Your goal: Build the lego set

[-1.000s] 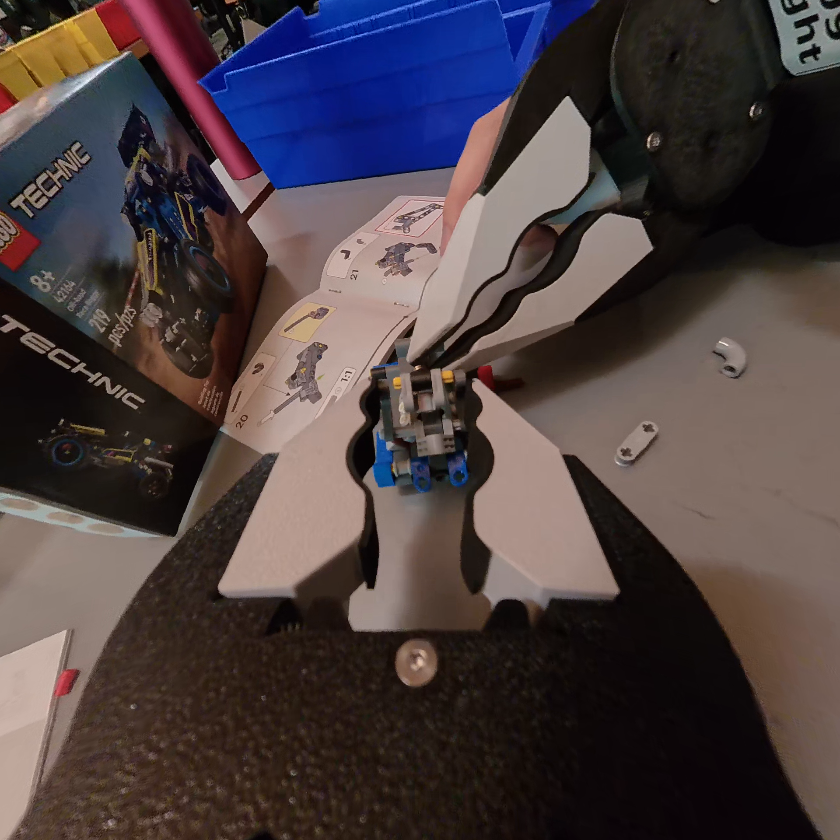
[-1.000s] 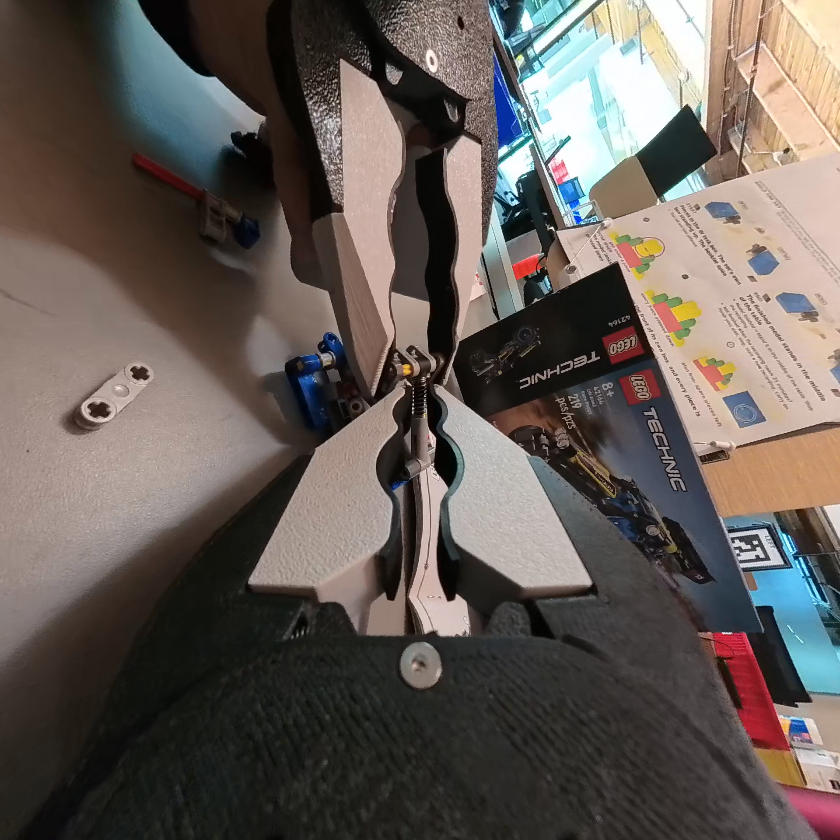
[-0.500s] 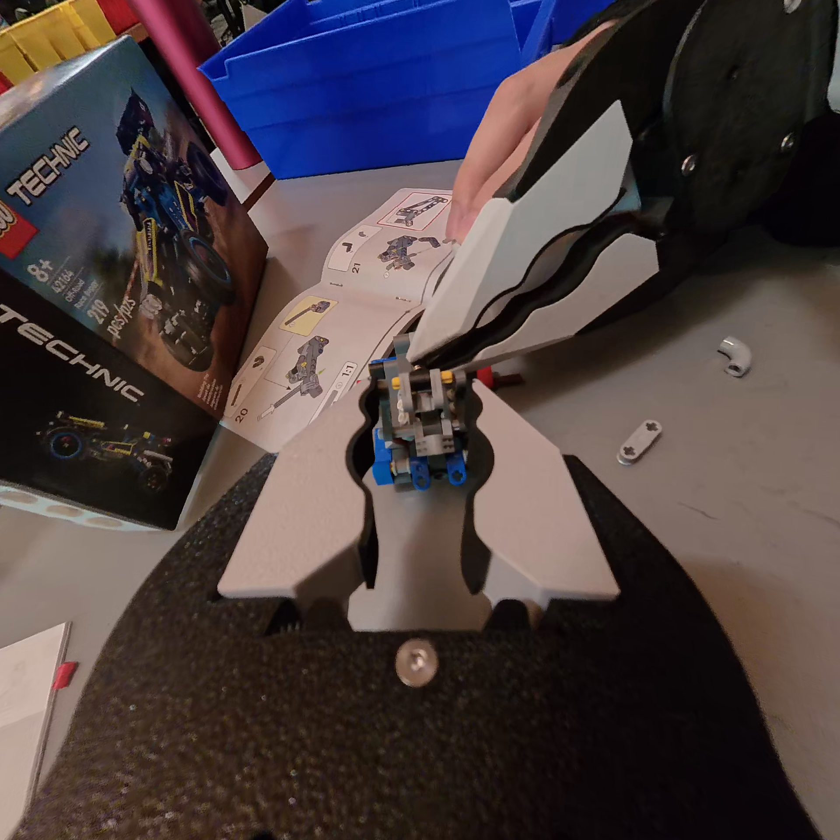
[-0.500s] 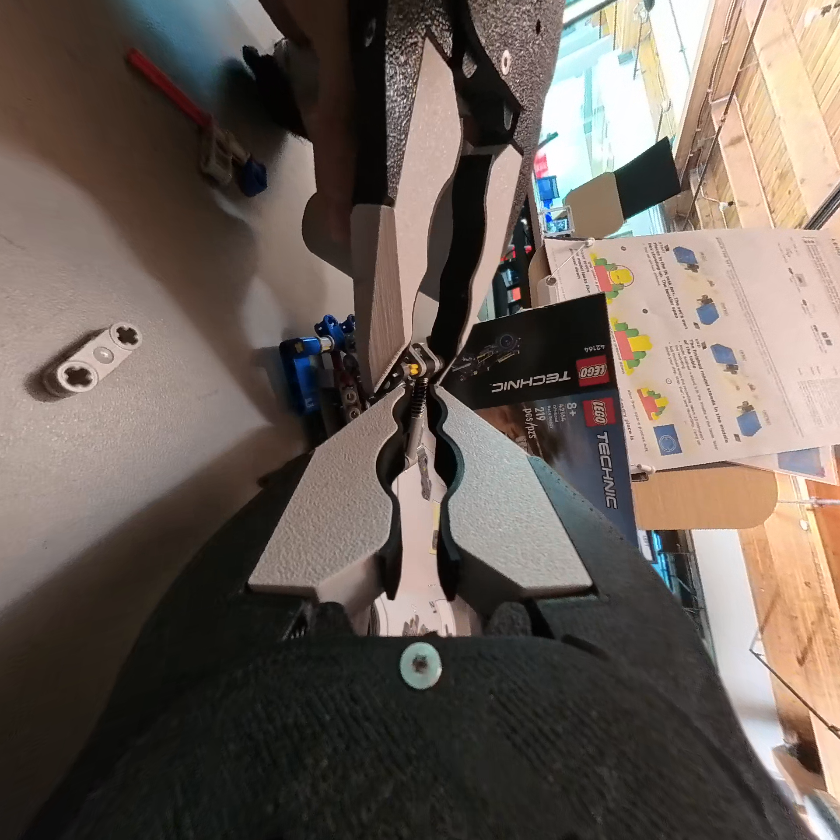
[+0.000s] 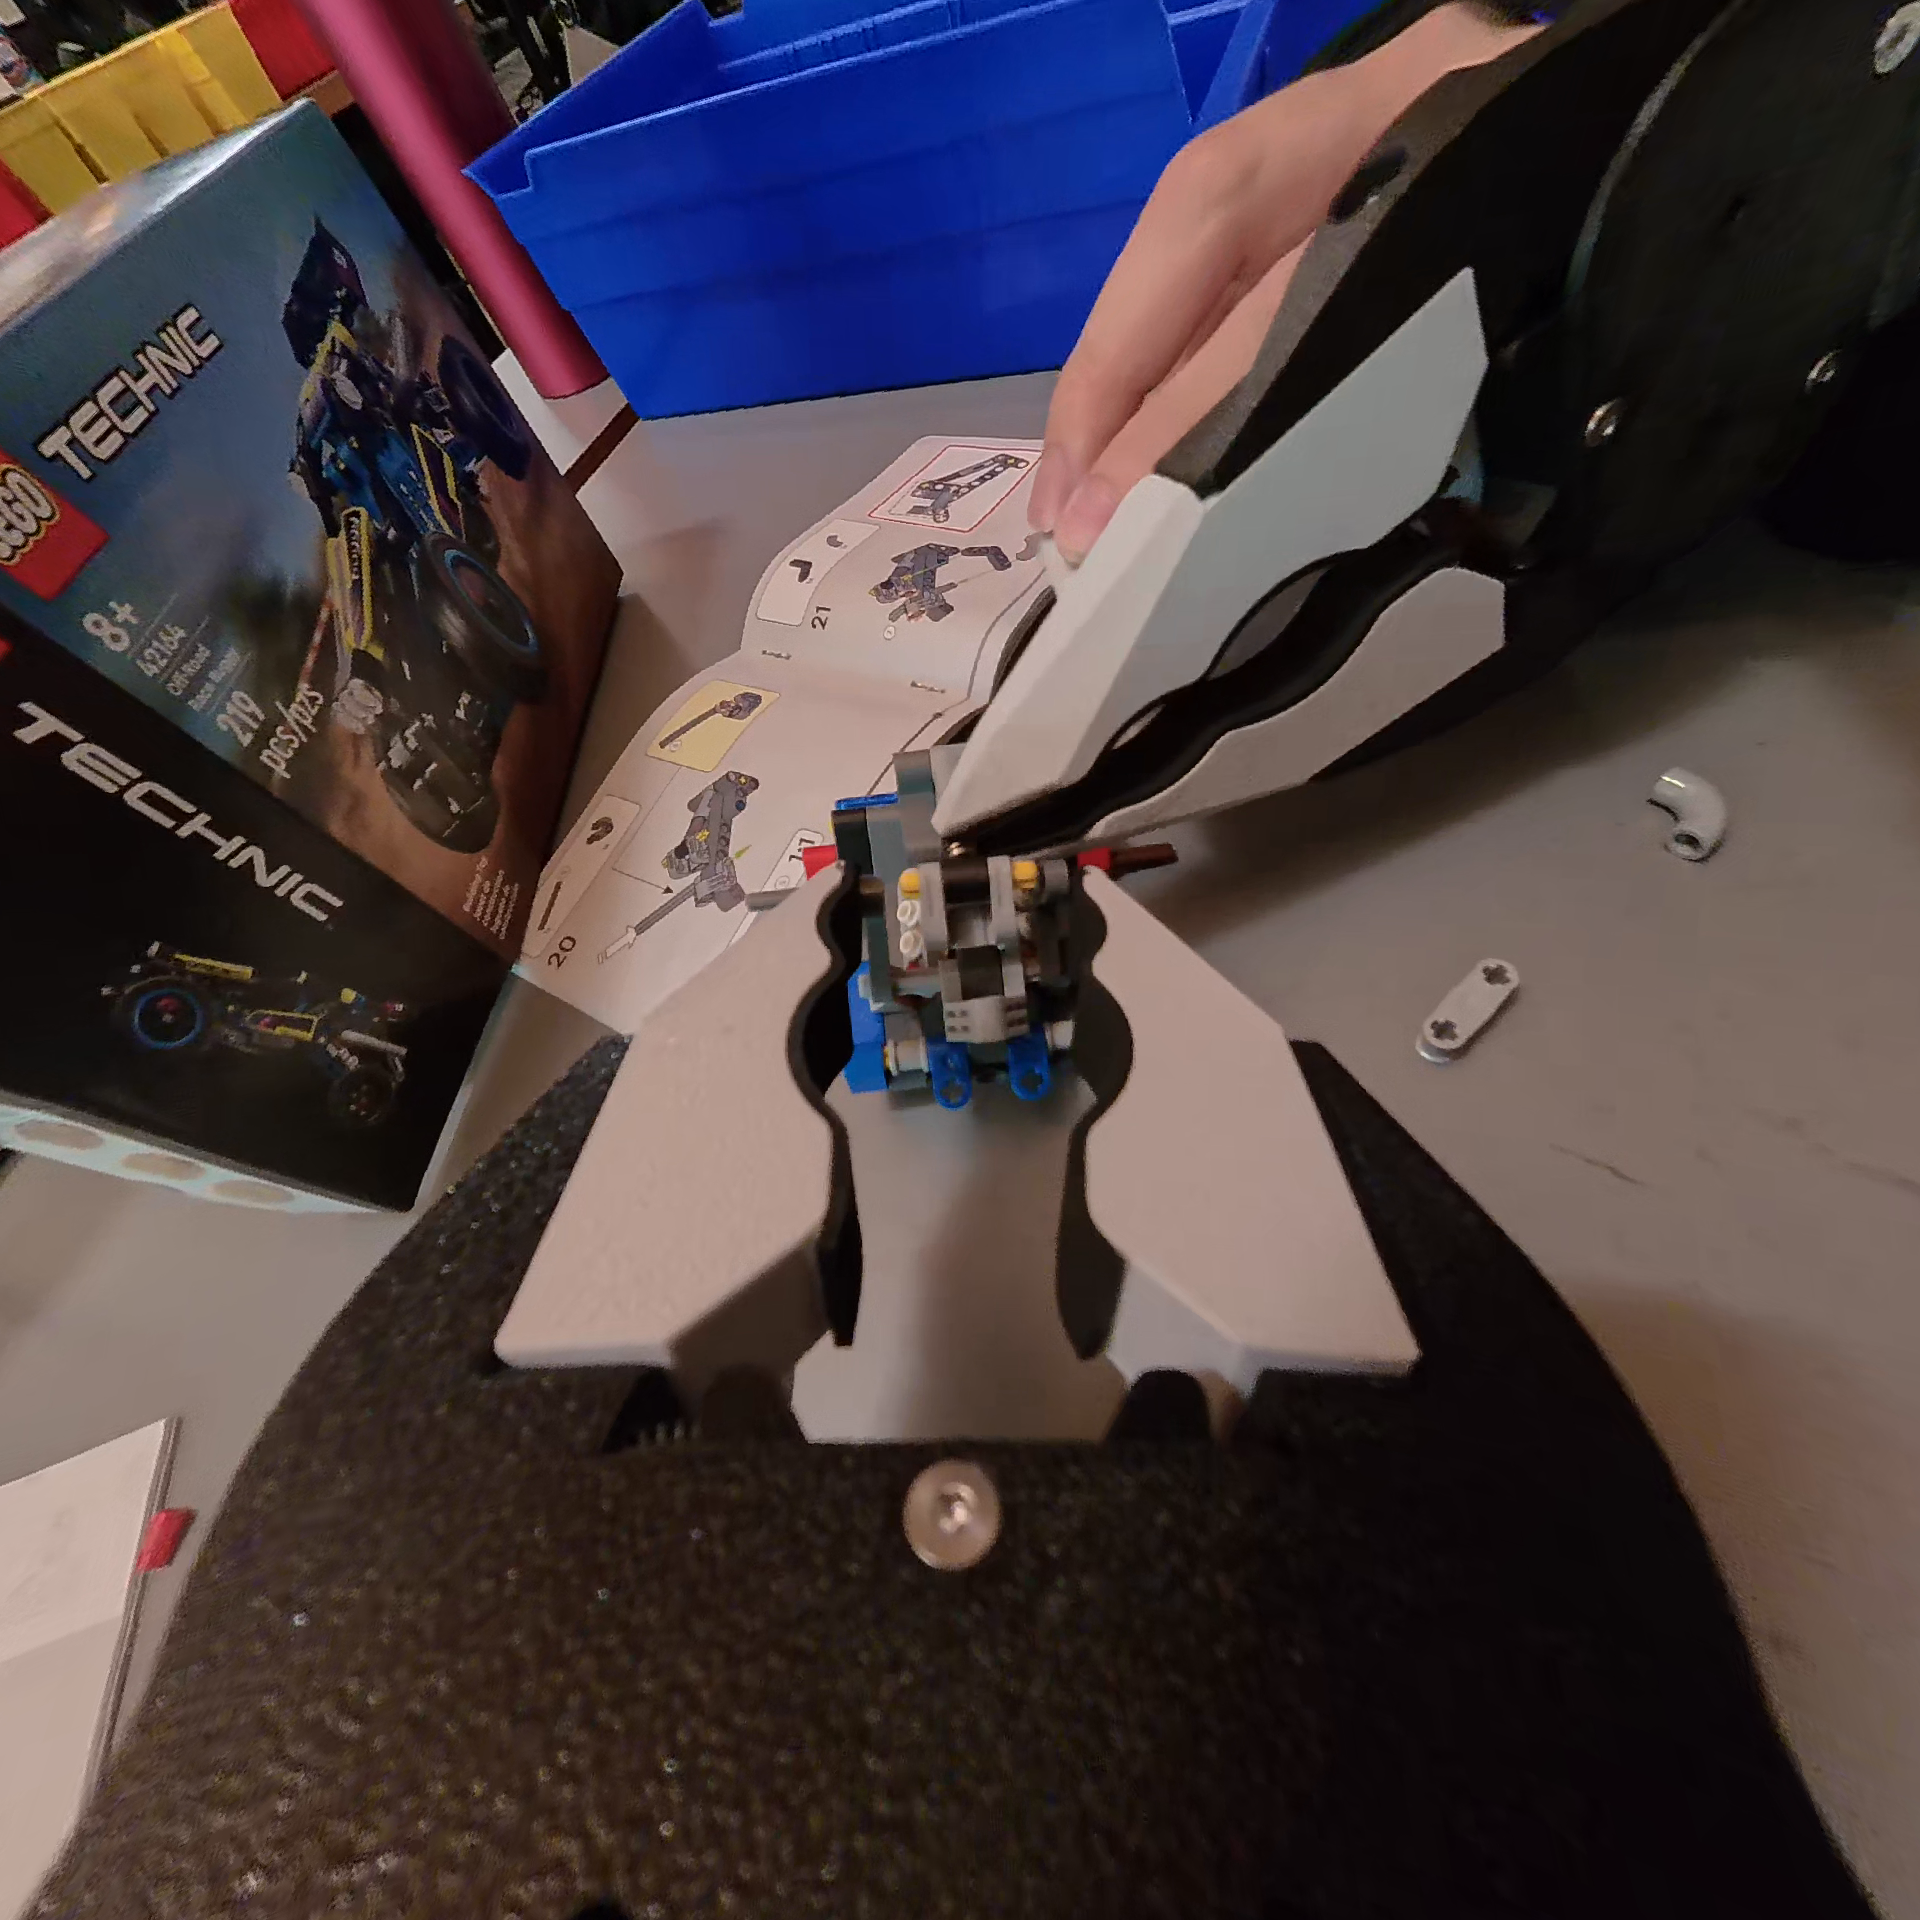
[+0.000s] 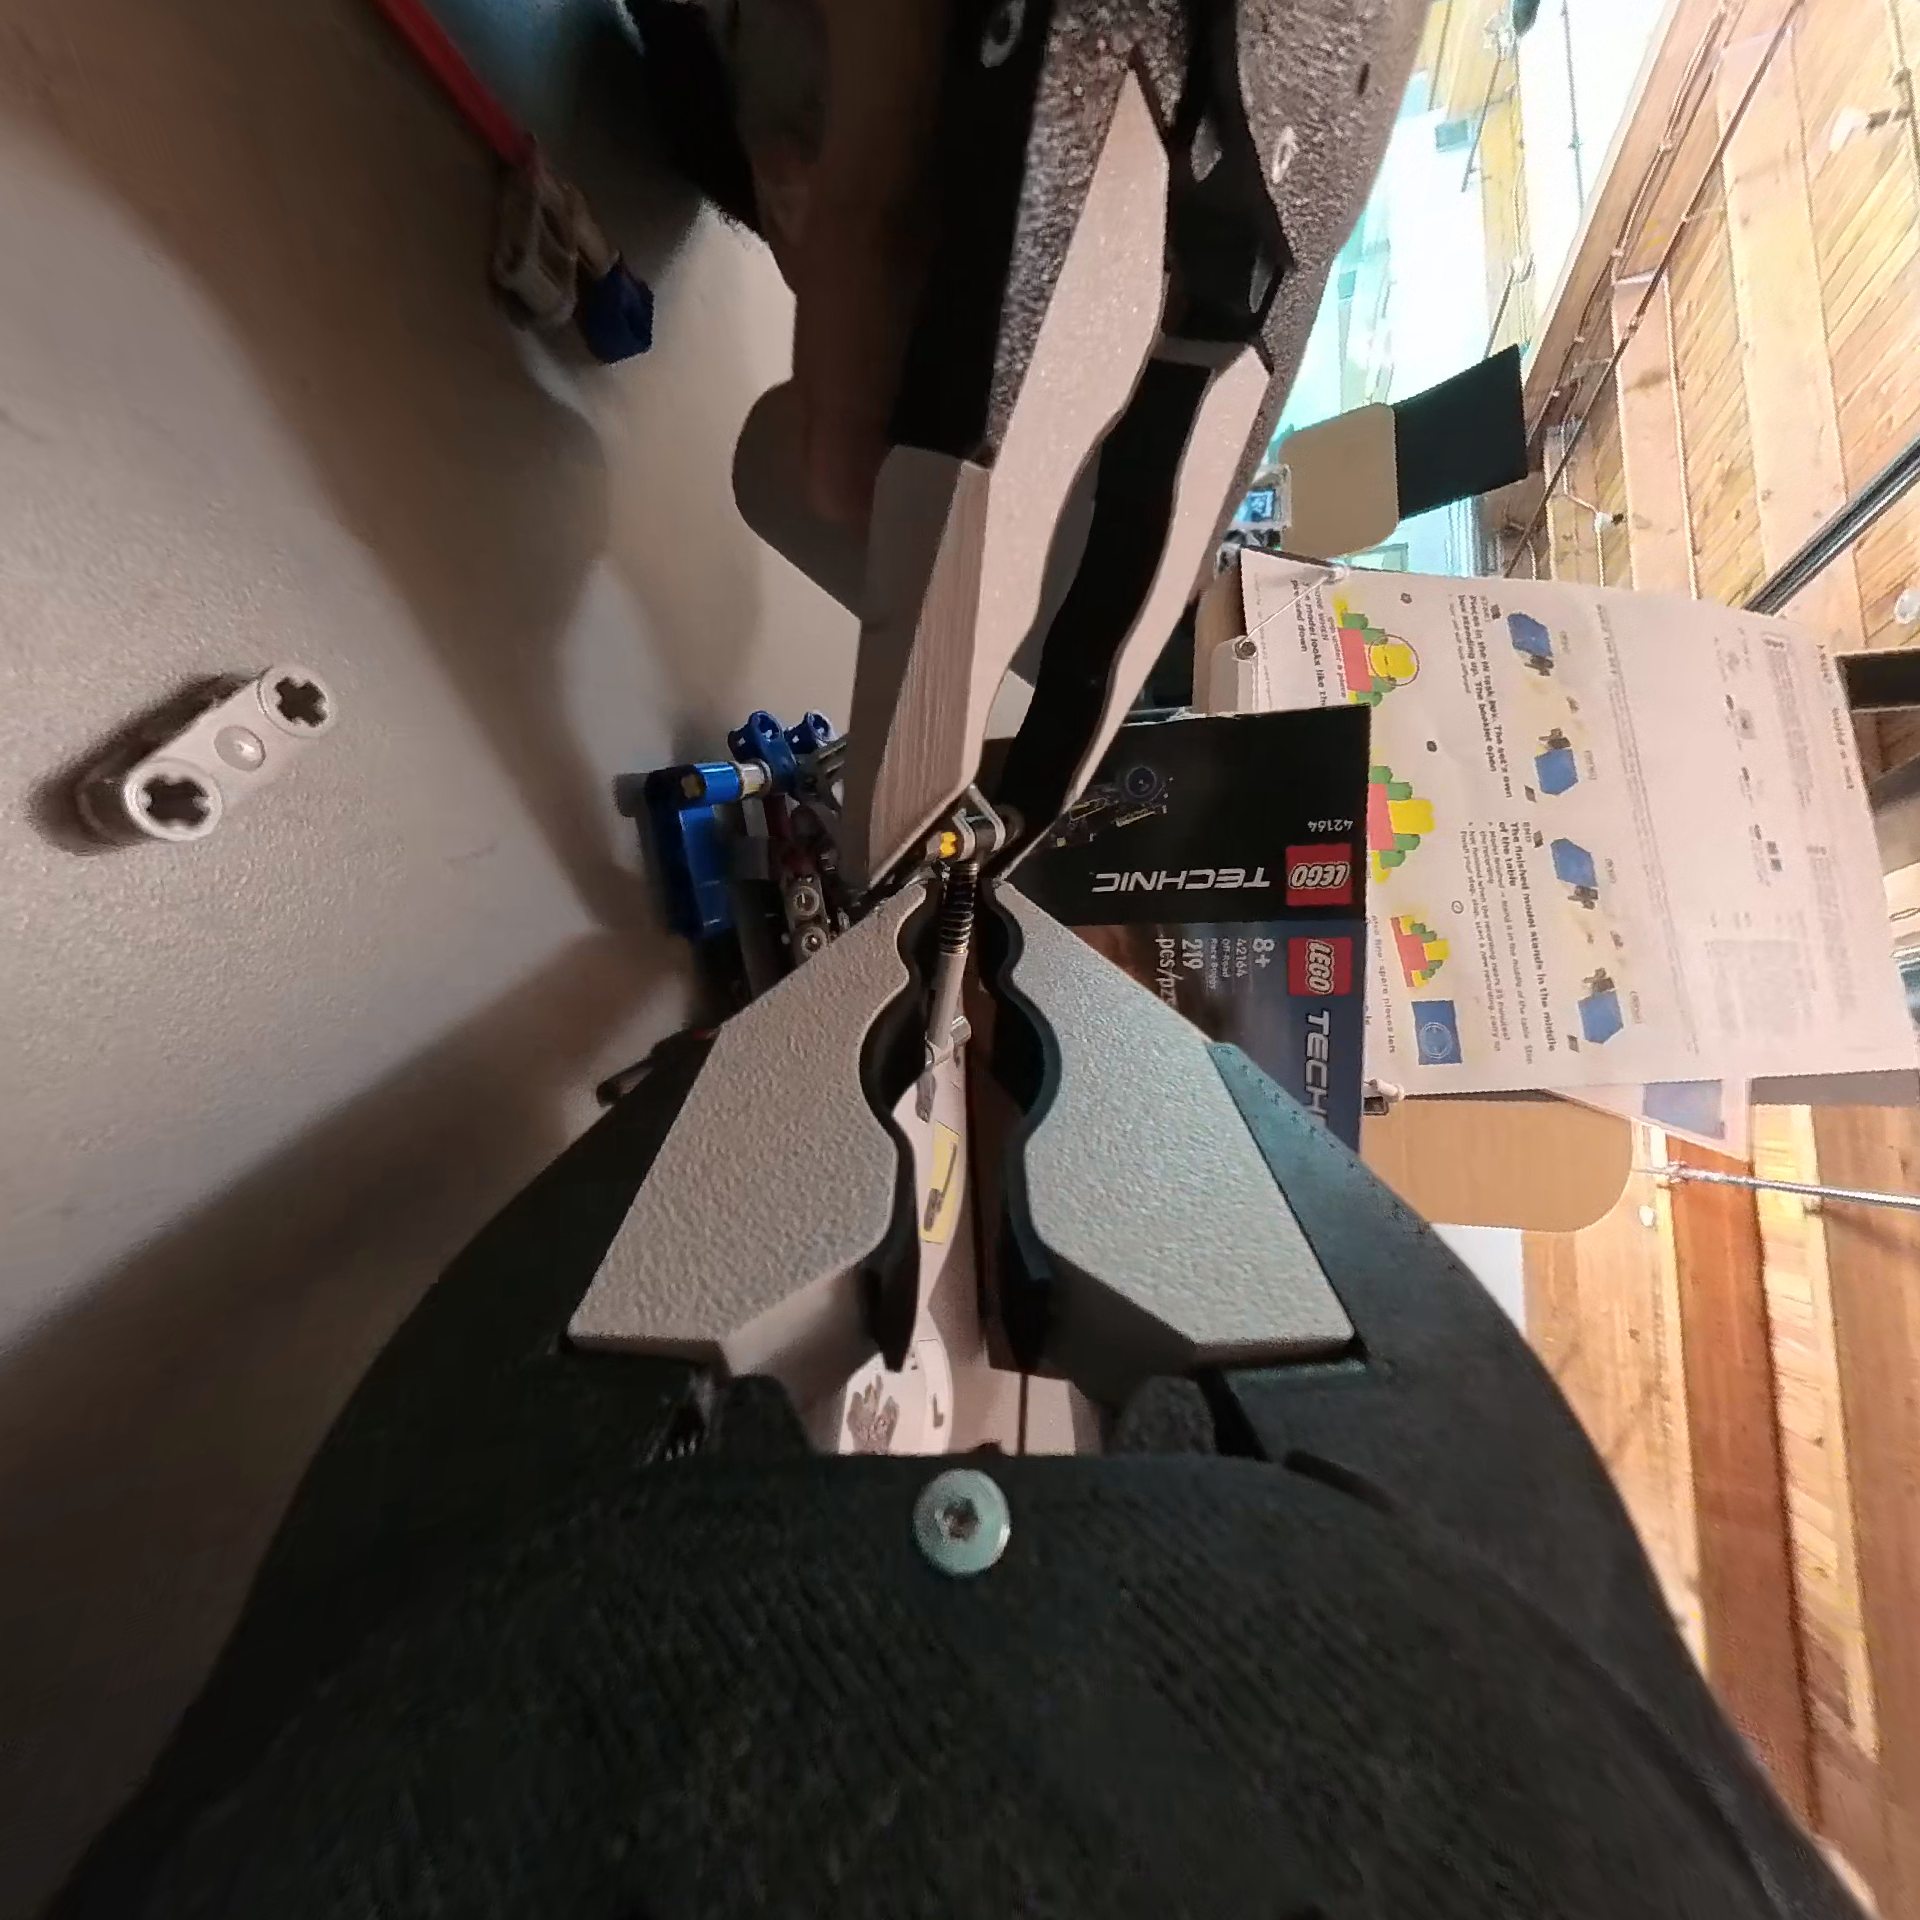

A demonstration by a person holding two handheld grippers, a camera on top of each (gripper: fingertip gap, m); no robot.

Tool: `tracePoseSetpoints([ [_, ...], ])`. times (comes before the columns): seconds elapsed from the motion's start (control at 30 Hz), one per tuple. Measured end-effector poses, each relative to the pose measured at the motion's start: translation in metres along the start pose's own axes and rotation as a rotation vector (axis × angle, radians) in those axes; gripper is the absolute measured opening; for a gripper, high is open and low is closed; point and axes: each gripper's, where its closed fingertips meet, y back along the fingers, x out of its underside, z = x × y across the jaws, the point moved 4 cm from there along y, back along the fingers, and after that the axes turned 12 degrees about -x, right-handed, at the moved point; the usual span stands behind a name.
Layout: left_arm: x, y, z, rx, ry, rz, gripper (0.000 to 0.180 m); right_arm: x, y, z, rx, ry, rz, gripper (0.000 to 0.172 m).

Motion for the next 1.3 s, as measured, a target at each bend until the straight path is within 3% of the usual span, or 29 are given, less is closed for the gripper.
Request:
tracePoseSetpoints([
  [0.87,-0.0001,0.0006,0.0006,0.000,-0.008,-0.008,0.033,-0.0025,-0.0009,0.0029,0.010,0.264,0.168,0.003],
  [1.3,-0.0005,0.0007,-0.0006,0.020,-0.002,-0.010,0.030,-0.0031,-0.0006,0.0039,0.006,0.299,0.182,0.002],
])
